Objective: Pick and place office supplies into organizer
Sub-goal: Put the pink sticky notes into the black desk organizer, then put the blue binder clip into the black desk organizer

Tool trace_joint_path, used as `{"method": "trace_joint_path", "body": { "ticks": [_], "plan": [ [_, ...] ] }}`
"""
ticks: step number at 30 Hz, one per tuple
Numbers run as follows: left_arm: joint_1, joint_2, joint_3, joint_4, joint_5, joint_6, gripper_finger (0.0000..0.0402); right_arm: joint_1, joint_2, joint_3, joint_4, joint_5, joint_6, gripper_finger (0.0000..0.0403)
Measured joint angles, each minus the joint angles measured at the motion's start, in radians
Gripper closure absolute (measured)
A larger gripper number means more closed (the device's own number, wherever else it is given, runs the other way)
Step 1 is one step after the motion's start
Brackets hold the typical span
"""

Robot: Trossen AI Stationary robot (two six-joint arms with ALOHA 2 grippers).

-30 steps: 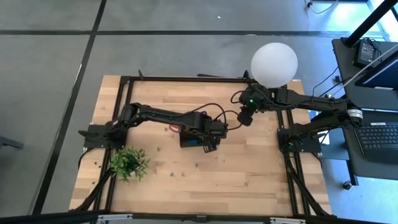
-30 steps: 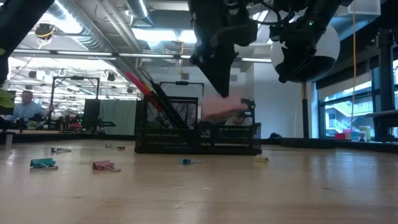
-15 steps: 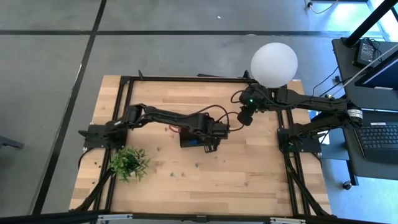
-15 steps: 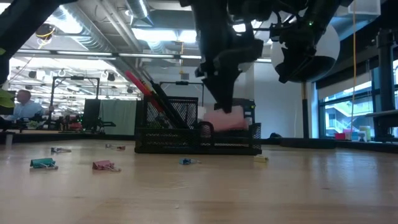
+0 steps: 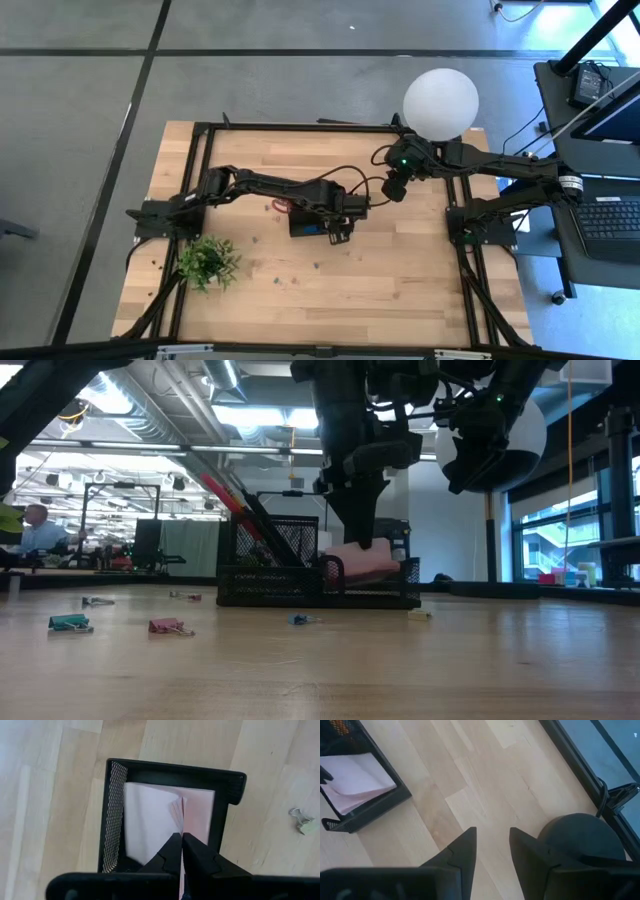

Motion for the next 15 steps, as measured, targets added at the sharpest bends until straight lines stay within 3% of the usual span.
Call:
{"method": "trace_joint_path", "body": {
  "ticks": [15],
  "plan": [
    [0.011, 0.0, 0.0, 0.031, 0.018, -0.002, 0.0361, 0.0, 0.0, 0.0, -0.001, -0.002, -0.001, 0.0281]
  ]
}}
